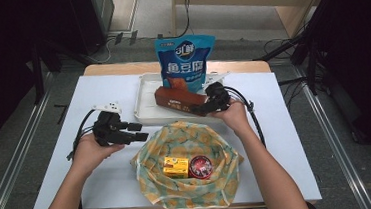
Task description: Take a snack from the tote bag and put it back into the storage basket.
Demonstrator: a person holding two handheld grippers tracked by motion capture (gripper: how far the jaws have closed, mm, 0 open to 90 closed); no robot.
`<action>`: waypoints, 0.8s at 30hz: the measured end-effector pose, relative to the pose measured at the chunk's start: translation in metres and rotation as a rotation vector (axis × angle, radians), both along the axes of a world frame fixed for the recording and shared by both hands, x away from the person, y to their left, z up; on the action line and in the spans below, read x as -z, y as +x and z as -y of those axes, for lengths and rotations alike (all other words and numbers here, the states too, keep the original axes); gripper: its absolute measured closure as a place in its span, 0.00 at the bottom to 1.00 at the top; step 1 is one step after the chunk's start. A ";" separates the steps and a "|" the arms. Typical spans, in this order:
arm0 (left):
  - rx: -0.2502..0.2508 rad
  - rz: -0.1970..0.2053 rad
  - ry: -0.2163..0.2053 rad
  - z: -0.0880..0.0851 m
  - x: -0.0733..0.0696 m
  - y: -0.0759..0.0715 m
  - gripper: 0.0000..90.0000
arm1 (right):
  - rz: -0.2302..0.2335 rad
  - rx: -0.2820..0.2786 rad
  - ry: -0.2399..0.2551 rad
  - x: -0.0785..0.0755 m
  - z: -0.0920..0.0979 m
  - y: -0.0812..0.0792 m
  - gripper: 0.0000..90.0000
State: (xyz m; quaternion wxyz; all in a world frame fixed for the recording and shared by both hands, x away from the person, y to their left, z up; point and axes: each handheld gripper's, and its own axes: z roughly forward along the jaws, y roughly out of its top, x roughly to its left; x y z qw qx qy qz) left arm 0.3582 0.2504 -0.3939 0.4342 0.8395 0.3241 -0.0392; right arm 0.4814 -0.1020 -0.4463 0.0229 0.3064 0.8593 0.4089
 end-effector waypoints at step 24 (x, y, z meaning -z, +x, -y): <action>0.002 0.007 -0.003 -0.001 -0.001 -0.001 0.48 | 0.063 0.029 0.028 -0.020 0.009 -0.010 0.40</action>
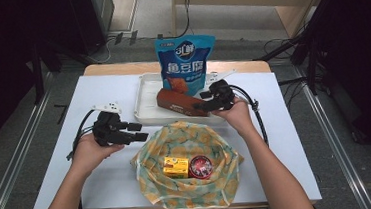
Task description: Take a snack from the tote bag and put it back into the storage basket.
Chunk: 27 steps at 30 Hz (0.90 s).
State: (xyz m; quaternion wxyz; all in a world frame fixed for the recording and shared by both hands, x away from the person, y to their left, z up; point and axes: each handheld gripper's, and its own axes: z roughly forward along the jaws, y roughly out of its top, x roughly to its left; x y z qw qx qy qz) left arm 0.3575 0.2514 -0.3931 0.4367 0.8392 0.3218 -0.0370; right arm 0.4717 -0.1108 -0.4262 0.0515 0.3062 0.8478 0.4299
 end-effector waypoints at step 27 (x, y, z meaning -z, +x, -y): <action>-0.003 0.006 0.000 -0.002 -0.001 0.000 0.48 | 0.018 -0.070 0.039 -0.010 -0.032 -0.033 0.64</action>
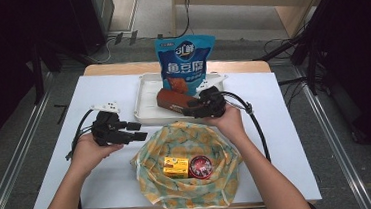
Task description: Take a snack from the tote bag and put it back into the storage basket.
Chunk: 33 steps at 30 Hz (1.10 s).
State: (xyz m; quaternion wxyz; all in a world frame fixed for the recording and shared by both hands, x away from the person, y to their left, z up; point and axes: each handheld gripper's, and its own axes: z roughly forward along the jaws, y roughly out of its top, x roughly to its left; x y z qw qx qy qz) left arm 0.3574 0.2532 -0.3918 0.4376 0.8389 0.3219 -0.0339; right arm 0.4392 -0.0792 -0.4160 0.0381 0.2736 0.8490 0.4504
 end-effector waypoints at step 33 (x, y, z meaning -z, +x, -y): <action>0.006 -0.003 0.011 0.002 0.001 0.000 0.48 | -0.059 0.086 -0.096 0.027 -0.010 0.023 1.00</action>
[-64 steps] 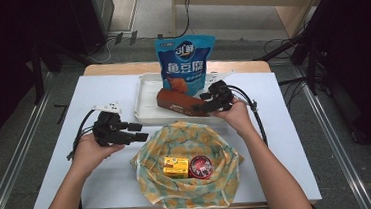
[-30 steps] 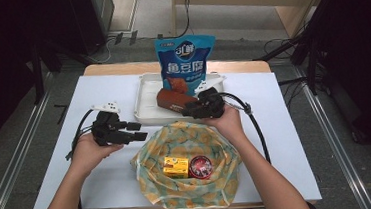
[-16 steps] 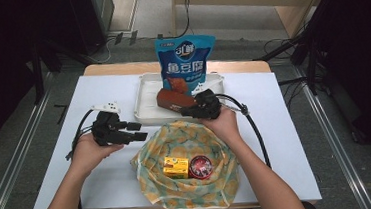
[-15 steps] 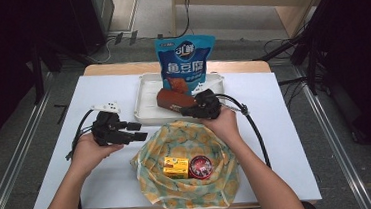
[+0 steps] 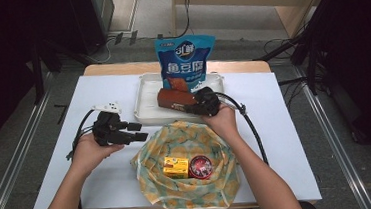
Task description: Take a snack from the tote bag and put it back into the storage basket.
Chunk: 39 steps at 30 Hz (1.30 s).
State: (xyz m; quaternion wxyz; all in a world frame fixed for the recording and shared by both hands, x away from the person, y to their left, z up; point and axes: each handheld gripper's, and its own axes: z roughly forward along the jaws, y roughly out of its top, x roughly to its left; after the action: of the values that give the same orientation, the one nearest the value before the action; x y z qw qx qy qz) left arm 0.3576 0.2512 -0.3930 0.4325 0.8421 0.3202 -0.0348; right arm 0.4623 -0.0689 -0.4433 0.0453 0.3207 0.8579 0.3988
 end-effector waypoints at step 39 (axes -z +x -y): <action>0.008 0.000 0.002 0.001 0.000 0.000 0.48 | -0.014 0.094 0.030 0.008 -0.021 0.033 1.00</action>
State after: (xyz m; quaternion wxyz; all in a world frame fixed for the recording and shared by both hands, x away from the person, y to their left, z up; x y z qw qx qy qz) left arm 0.3576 0.2503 -0.3934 0.4315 0.8438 0.3170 -0.0359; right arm 0.4952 -0.0484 -0.4511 0.0535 0.3642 0.8361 0.4067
